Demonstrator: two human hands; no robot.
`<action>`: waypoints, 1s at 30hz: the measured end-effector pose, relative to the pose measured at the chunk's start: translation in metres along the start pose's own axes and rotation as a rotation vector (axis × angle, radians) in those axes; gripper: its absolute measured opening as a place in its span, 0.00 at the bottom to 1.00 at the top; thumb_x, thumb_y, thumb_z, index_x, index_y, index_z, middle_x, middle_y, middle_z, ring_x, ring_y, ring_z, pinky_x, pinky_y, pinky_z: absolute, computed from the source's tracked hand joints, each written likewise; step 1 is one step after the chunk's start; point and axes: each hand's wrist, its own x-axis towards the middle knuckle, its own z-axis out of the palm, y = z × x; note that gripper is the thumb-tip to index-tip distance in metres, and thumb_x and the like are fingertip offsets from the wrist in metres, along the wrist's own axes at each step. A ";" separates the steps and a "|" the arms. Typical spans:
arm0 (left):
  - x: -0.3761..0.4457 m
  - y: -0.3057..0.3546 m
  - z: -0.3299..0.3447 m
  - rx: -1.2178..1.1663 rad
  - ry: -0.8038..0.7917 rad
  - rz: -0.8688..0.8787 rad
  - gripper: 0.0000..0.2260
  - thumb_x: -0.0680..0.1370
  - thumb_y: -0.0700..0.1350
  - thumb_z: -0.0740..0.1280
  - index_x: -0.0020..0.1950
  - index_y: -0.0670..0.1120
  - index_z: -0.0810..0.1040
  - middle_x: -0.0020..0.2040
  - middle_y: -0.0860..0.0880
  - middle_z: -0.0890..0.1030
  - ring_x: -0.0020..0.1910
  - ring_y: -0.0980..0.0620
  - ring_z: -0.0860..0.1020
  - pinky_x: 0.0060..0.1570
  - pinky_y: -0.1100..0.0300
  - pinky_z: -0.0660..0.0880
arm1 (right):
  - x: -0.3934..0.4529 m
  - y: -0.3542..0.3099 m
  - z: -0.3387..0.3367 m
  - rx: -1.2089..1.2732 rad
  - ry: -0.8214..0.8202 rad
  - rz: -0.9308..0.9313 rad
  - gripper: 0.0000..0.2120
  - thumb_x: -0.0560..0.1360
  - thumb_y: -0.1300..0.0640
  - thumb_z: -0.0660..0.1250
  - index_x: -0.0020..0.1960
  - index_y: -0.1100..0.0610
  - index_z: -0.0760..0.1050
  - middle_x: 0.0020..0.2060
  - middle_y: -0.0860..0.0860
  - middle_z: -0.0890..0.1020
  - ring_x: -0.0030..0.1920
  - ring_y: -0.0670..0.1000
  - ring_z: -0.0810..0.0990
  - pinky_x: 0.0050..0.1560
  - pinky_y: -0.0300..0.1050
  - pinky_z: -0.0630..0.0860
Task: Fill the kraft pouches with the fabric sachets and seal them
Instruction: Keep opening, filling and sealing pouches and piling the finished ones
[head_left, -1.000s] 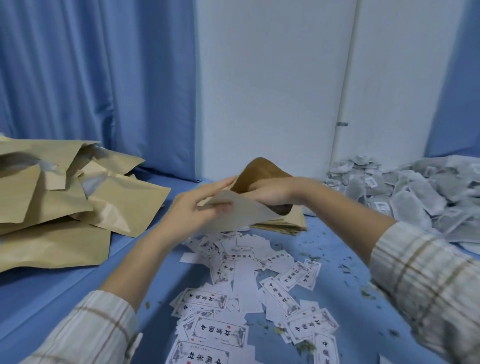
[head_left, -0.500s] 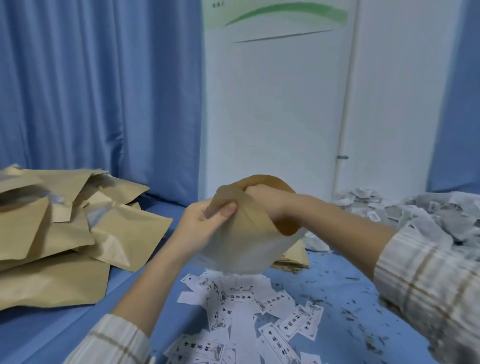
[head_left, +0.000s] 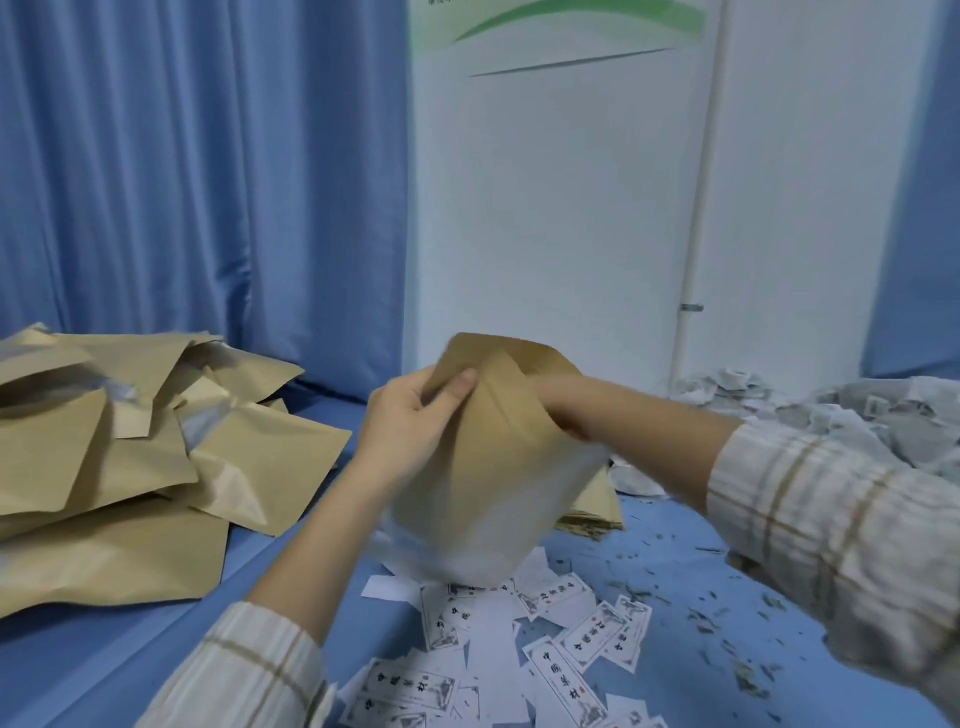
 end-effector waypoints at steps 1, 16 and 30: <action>0.003 -0.001 -0.005 -0.013 0.036 -0.033 0.12 0.76 0.58 0.66 0.39 0.53 0.82 0.37 0.58 0.82 0.42 0.55 0.78 0.47 0.54 0.74 | 0.000 0.001 -0.005 0.134 0.007 0.003 0.15 0.81 0.57 0.57 0.64 0.61 0.71 0.57 0.54 0.76 0.58 0.51 0.72 0.51 0.36 0.66; 0.009 0.006 -0.015 -0.393 -0.079 -0.326 0.13 0.72 0.56 0.69 0.49 0.49 0.83 0.47 0.49 0.85 0.46 0.49 0.84 0.44 0.56 0.78 | -0.044 0.078 -0.012 0.368 0.531 -0.004 0.10 0.68 0.42 0.71 0.44 0.46 0.78 0.60 0.41 0.70 0.62 0.42 0.66 0.61 0.41 0.64; 0.016 0.008 0.009 -0.421 0.010 -0.301 0.13 0.70 0.52 0.74 0.49 0.45 0.83 0.46 0.49 0.85 0.46 0.50 0.84 0.43 0.58 0.80 | -0.031 0.105 0.000 0.723 0.663 0.072 0.07 0.62 0.51 0.78 0.37 0.45 0.82 0.36 0.40 0.83 0.42 0.37 0.80 0.44 0.30 0.76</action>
